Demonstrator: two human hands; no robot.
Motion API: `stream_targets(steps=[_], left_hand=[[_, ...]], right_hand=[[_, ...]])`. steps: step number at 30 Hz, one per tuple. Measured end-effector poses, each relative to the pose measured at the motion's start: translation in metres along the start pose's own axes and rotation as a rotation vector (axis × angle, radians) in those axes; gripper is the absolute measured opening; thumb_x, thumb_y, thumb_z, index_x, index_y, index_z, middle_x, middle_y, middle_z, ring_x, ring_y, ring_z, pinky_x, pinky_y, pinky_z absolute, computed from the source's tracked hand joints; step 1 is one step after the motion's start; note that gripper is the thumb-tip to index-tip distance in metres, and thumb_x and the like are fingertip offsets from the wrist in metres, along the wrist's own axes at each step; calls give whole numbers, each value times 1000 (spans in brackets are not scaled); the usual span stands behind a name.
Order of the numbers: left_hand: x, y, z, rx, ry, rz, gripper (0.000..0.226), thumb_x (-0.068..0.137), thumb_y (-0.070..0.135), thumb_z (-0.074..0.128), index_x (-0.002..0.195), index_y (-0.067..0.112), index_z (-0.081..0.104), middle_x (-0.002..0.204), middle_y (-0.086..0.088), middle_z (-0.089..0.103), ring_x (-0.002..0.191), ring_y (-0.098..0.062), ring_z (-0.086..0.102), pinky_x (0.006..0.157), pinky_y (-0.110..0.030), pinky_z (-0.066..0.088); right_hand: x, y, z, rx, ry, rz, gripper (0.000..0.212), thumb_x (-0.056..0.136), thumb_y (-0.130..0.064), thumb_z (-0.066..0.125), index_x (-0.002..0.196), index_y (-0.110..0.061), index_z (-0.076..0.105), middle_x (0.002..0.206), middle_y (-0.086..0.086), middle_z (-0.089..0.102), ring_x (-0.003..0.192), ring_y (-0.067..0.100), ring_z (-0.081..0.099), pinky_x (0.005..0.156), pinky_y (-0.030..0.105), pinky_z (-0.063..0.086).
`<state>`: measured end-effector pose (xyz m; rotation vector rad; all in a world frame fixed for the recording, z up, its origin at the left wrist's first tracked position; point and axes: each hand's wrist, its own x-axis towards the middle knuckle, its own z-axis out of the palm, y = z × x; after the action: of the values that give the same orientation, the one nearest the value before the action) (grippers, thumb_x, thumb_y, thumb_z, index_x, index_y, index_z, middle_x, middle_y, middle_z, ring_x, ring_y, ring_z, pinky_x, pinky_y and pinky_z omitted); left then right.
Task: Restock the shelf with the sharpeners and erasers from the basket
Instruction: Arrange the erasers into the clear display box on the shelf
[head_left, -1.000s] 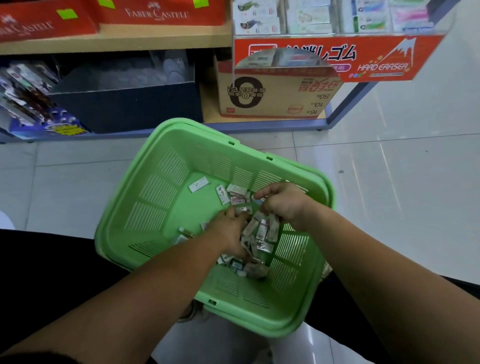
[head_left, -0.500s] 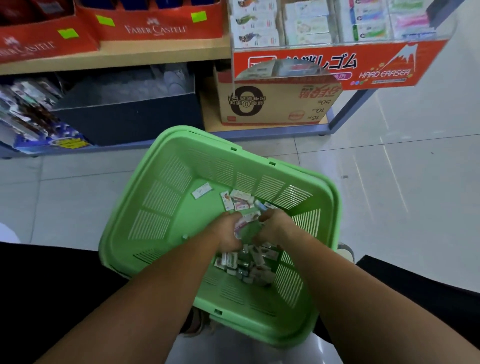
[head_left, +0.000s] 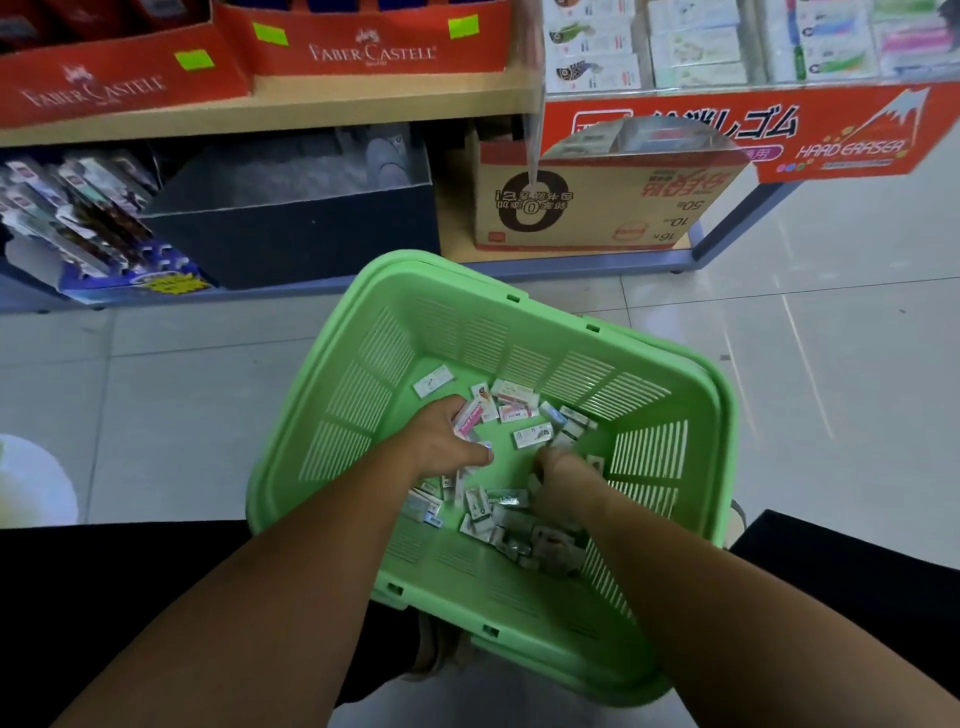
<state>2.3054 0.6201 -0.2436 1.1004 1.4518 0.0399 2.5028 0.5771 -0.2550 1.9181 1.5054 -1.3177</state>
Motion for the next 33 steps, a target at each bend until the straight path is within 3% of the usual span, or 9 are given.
stream_targets(steps=[4,7,11,15,22,26,29,31,33], left_hand=[[-10,11,-2,-14,-14,47,33,83,17,86,103,29,62,96,-3,69,79,-28,74,73,-38,63],[-22,28,-5,1,-20,79,54,79,23,88,127,20,64,114,-8,70,74,-23,75,69,-40,65],[-50,64,-15,53,-32,180,15,87,23,82,98,19,73,88,-9,74,68,-19,70,61,-43,63],[-86,110,-28,133,9,260,19,91,34,76,92,16,72,74,-6,66,56,-16,58,47,-25,44],[-146,192,-53,24,63,388,25,93,41,73,90,16,73,67,-6,63,51,-18,54,45,-24,38],[-172,223,-59,-145,52,422,29,96,44,67,104,16,72,74,-5,65,57,-17,51,50,-25,36],[-181,236,-53,-273,62,436,24,96,43,66,112,28,74,96,5,73,66,-15,56,54,-25,42],[-180,244,-48,-373,96,459,16,96,39,66,110,35,74,111,7,76,76,-16,59,56,-26,44],[-179,252,-45,-438,126,482,8,98,38,65,98,43,71,112,12,73,88,-14,64,58,-29,45]], right_hand=[[-4,-6,-26,493,-66,46,36,94,0,67,127,-14,61,121,12,62,99,21,67,80,32,64],[-19,-12,-49,705,-42,-8,29,88,-6,77,112,-13,64,114,13,67,96,25,69,77,35,62],[-50,-19,-83,926,-20,-106,24,89,-1,74,110,-13,69,102,20,74,76,30,69,73,44,57],[-84,-25,-121,968,10,-204,25,87,4,72,103,-15,74,84,17,73,65,29,62,64,38,52],[-166,-42,-211,843,88,-287,27,86,-2,79,84,-20,58,89,10,58,60,18,43,40,21,33],[-213,-54,-246,772,52,-345,34,82,-28,89,93,-20,57,116,19,75,71,16,46,41,21,31],[-233,-67,-255,763,42,-365,36,84,-38,85,106,-16,68,107,6,72,77,15,49,42,22,30],[-234,-71,-258,799,47,-381,52,87,-41,83,127,-12,66,116,5,72,82,15,51,43,23,29],[-232,-71,-261,836,64,-385,48,90,-40,80,125,-11,66,127,11,73,86,16,54,43,23,28]])
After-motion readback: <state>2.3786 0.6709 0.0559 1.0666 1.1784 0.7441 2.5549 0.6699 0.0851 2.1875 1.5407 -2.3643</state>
